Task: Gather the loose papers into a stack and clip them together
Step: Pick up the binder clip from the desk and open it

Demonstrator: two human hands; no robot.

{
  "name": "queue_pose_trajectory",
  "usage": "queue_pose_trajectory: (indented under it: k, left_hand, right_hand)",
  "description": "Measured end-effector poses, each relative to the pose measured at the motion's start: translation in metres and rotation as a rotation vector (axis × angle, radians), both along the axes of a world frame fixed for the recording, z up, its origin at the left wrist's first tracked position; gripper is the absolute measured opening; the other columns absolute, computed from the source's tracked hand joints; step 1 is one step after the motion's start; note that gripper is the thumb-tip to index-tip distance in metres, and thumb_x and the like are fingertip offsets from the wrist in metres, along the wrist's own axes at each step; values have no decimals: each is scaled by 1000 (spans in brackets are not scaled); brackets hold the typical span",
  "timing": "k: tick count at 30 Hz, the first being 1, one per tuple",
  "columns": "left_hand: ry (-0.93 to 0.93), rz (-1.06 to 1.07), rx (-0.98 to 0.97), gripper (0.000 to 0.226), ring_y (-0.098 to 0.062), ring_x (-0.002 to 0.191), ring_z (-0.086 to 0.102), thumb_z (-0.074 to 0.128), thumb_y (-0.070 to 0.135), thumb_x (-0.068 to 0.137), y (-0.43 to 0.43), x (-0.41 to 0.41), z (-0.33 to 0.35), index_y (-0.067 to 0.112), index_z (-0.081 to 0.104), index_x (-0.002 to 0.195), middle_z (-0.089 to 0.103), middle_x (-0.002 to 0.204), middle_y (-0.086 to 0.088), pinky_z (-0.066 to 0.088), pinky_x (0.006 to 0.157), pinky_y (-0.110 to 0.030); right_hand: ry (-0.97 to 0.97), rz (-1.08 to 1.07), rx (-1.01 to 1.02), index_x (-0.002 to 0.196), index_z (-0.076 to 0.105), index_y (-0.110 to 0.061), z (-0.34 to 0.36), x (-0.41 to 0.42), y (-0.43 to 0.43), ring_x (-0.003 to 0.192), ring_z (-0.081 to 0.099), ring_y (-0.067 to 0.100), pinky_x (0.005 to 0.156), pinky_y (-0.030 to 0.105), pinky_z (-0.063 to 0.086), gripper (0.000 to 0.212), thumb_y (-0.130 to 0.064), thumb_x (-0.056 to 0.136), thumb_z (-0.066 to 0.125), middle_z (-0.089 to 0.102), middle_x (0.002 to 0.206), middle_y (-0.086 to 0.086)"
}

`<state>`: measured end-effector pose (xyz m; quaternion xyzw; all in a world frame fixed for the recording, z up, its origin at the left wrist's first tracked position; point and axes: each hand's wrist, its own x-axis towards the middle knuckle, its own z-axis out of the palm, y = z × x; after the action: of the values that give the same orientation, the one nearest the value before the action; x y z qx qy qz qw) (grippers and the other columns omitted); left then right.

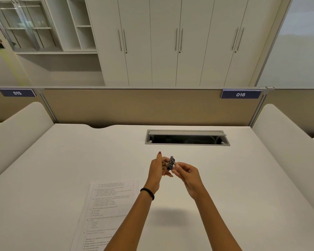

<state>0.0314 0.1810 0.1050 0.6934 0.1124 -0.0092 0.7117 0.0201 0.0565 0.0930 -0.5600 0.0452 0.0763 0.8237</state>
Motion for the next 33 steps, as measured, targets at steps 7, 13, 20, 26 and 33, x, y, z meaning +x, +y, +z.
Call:
queue_pose_trajectory:
  k: [7,13,20,26,33]
  left_hand:
    - [-49,54,-104,25,-15,66,59,42,27,96,-15,-8,5,18,62,82,64,77,-3,52,48,-13]
    - [-187,44,116,23,-18,86,63,41,19,97,-5,0,-1,7,59,106,64,98,-7,54,64,-11]
    - [-74,-28,46,43,-16,96,59,20,31,100,-4,-4,1,16,61,97,64,108,-6,48,87,-25]
    - [-12,-62,88,41,-19,96,61,31,36,98,13,-6,1,9,62,104,66,103,-5,49,79,-21]
    - [-134,111,154,29,-10,94,62,37,28,98,34,-10,-7,14,63,98,68,111,-3,47,80,-14]
  right_hand:
    - [20,-11,114,95,68,-4,2,1,8,72,71,15,64,18,57,16,-1,86,55,74,80,4]
    - [29,-54,61,98,66,-2,-2,1,13,70,71,14,65,18,57,16,-1,84,57,70,90,8]
    - [-46,-93,-72,99,68,-4,-7,3,26,81,71,17,72,21,57,16,-5,85,59,69,104,10]
    - [-104,-44,-190,96,70,-8,-5,1,43,74,72,16,64,19,56,15,-5,85,60,71,91,4]
    - [-131,100,-245,103,66,-17,-10,3,69,97,67,14,73,23,57,19,-25,90,53,70,104,4]
